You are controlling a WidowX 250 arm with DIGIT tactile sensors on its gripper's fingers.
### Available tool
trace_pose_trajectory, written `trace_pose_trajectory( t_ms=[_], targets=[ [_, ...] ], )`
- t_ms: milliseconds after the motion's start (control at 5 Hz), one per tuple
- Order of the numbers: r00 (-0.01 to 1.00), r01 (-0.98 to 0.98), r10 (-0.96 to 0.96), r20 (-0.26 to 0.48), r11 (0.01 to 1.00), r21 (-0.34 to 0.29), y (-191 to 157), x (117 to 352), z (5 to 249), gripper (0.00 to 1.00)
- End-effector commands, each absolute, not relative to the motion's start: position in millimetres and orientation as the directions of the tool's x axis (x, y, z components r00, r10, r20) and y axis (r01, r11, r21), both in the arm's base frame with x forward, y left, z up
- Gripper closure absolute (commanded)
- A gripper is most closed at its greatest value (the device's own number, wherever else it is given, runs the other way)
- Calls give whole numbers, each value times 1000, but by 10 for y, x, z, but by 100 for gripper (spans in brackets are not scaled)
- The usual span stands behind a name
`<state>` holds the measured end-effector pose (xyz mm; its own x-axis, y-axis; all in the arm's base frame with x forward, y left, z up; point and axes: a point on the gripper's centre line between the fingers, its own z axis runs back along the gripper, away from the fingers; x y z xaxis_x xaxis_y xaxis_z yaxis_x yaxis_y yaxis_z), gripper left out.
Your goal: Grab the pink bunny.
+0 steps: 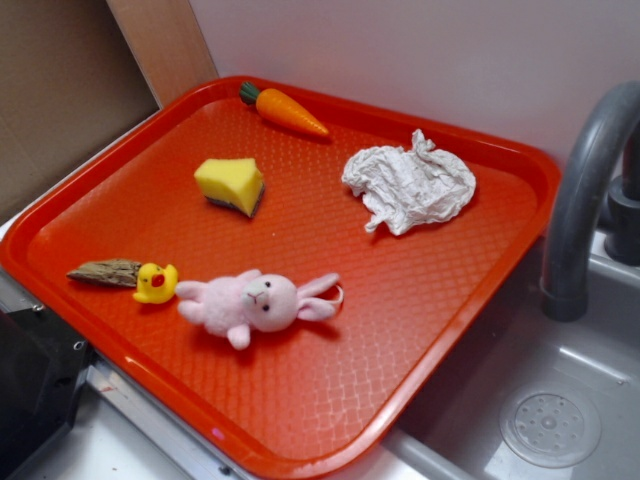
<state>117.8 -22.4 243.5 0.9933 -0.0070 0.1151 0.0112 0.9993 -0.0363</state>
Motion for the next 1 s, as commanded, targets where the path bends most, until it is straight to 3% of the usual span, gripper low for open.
trace_pose_trajectory(
  t_ms=[0,200,400,800],
  targets=[
    [993,11,-7,115,999,-36,-224,1178,2435,0],
    [945,250,-264,194,964,94,-617,1410,2280,0],
    [854,483,-496,154,868,115,-976,1588,1919,0],
    [550,826,-834,48,551,121,-1253,1482,1243,0]
  ],
)
